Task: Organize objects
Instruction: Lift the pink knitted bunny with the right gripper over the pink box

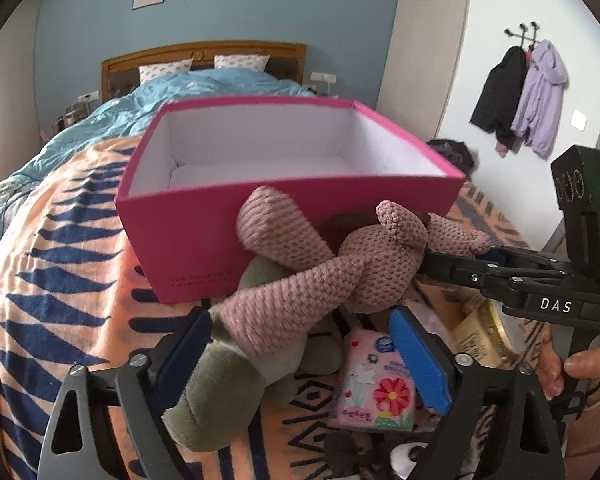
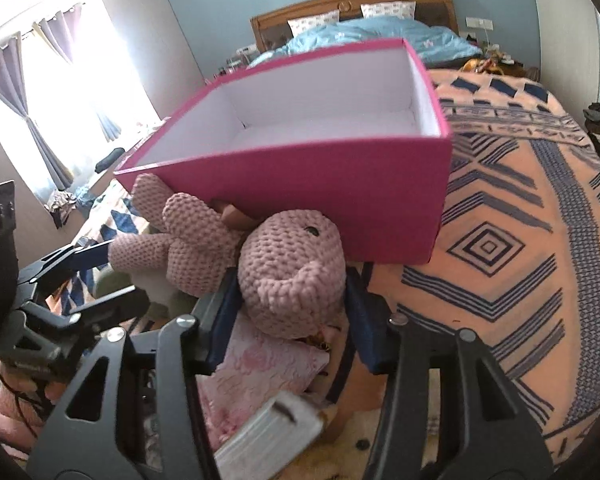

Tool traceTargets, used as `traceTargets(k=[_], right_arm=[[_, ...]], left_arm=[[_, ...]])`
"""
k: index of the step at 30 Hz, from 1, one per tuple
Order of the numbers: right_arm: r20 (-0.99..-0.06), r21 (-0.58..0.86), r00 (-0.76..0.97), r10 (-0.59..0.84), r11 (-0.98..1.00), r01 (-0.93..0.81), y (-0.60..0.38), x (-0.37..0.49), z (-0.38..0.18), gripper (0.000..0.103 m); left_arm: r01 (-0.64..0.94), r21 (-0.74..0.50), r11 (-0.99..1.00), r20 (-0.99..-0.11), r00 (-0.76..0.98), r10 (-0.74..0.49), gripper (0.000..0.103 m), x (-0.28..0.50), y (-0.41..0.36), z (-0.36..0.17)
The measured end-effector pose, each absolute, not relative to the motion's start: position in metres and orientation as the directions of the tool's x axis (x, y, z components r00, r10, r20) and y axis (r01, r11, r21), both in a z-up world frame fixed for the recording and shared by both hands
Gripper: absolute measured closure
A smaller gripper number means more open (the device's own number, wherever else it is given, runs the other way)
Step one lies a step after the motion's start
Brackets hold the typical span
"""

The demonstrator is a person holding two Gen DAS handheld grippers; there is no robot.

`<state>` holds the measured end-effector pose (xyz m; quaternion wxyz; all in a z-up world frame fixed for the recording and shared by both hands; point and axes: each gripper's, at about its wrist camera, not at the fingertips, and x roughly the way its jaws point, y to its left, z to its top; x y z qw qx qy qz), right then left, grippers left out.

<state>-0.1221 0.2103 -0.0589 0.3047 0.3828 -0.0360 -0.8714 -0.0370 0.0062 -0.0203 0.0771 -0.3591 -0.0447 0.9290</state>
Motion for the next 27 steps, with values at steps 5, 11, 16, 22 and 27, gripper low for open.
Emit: traceTargets(k=[5,11,16,22,27], right_arm=[[-0.596,0.333,-0.536,-0.598,-0.792,0.512,0.216,-0.114,-0.043,0.050],[-0.565,0.328,-0.546,-0.618,-0.776,0.539,0.213,-0.105,-0.028,0.050],[-0.537,0.308,-0.555,-0.636,-0.760,0.573,0.208,-0.099,-0.011,0.050],[-0.508,0.281,-0.560,-0.654,-0.741,0.610,0.195,-0.103,0.007,0.050],[-0.495,0.277,-0.561,-0.664,-0.732,0.622,0.187,-0.115,0.016,0.050]], left_arm=[[-0.208,-0.230,-0.951,-0.632,-0.711,0.309,0.013,-0.029,0.011,-0.014],[-0.210,-0.258,-0.943,-0.597,-0.733,0.327,0.029,-0.029,0.003,-0.003],[-0.219,-0.277,-0.936,-0.557,-0.757,0.342,0.043,-0.030,-0.008,0.013],[-0.222,-0.251,-0.942,-0.515,-0.794,0.324,0.043,-0.029,-0.013,0.031],[-0.209,-0.231,-0.950,-0.497,-0.814,0.300,0.043,-0.036,-0.023,0.041]])
